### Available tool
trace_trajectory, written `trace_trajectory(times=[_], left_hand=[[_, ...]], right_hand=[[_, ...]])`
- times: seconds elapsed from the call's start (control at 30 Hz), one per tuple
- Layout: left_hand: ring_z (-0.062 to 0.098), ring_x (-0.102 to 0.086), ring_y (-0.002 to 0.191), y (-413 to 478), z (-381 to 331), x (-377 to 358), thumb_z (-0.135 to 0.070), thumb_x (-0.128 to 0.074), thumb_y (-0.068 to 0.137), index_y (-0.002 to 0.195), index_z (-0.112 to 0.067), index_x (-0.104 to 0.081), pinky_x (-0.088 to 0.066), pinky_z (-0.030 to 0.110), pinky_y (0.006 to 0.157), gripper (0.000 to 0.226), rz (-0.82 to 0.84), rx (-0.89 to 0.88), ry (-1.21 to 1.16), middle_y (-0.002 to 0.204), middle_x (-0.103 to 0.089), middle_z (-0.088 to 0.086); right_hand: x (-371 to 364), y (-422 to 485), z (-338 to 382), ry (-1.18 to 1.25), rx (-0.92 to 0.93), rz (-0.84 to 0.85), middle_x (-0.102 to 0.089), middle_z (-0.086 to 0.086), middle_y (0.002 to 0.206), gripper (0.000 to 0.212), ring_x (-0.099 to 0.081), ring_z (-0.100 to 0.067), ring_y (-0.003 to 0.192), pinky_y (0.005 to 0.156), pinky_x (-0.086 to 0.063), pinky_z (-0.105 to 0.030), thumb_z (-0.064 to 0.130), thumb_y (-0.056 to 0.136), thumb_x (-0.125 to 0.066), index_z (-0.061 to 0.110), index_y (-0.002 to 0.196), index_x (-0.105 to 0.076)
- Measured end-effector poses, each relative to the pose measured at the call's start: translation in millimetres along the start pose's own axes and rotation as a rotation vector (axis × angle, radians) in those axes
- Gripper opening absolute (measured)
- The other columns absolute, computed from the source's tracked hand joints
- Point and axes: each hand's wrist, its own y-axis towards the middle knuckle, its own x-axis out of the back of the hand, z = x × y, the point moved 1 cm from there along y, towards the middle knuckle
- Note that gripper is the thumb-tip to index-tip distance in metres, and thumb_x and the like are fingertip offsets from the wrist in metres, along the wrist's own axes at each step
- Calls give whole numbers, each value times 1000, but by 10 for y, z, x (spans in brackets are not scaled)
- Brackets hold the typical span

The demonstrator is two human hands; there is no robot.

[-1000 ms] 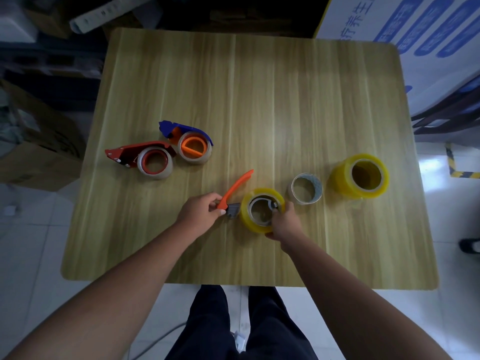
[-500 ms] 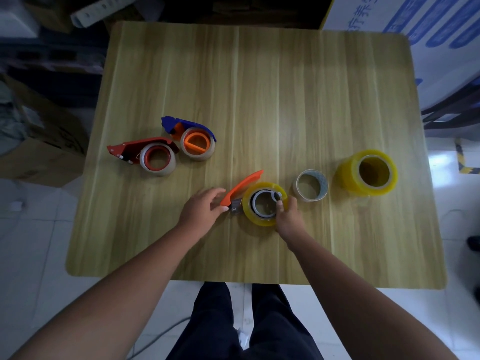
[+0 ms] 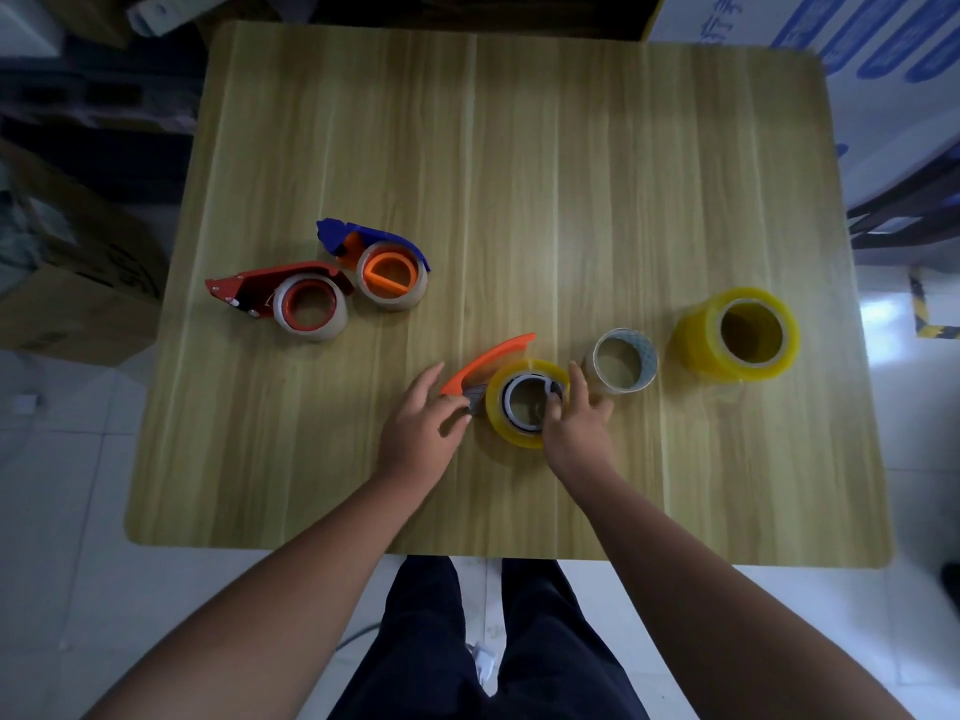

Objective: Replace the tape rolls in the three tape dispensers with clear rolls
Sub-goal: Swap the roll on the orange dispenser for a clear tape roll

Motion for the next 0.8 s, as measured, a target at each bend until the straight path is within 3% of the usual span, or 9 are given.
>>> trace_trajectory(times=[0.1,0.17,0.23,0.33,0.43,0.57,0.67,0.8], left_hand=[[28,-57,118,76,-121,-50,-20,-76,79,107,-20,-69,-58,39,77,29,-34,-23,76,144,-48,7],[29,-56,118,143,-186,-61,-21,-75,79,108,-20,-68,-58,42,79,30,-22,-5,122,144,-48,7],[29,-54,121,198,-226,-65,-23,-73,81,105,-19,-70,-55,44,85,25,5,3,174,144,-48,7],[28,-57,116,260,-258,-40,-24,-69,84,93,-17,-73,-54,40,87,11,-12,-22,232,141,-52,9],[27,-60,108,317,-260,-22,-22,-68,84,83,-16,-73,-55,40,82,8,-35,-36,259,134,-58,9],[28,-60,94,334,-234,-25,-22,-67,83,83,-14,-70,-51,42,75,9,-48,-97,323,124,-62,8],[26,-57,104,323,-266,-37,-27,-70,82,97,-18,-69,-50,43,83,18,2,-94,384,128,-58,5],[28,-61,98,356,-289,-30,-24,-67,85,83,-14,-73,-53,41,78,13,21,-101,409,126,-61,8]], right_hand=[[-12,-31,14,-82,62,-20,-29,-15,149,55,-54,-33,113,80,-45,-39,46,101,-36,42,153,-17],[-6,-28,15,-114,138,-24,-21,-13,158,60,-37,-36,135,99,-41,-47,47,98,-43,43,152,-18],[-3,-15,16,-169,238,4,-15,-8,162,71,-21,-33,145,111,-30,-50,52,93,-53,41,153,-18],[-3,-7,15,-319,377,28,-17,-6,161,92,-16,-32,146,114,-28,-52,66,79,-63,37,154,-17],[0,21,24,-429,385,38,-15,-5,161,103,-14,-31,147,113,-30,-54,70,74,-65,34,154,-12],[23,32,81,-524,377,63,-12,-6,162,106,-15,-30,147,112,-31,-51,68,76,-65,30,156,-6],[30,22,90,-533,374,78,-10,-7,162,106,-16,-30,147,111,-34,-51,68,77,-64,29,156,-4],[40,28,112,-546,360,107,-8,-7,162,108,-16,-31,147,110,-35,-52,67,77,-64,28,156,-1]])
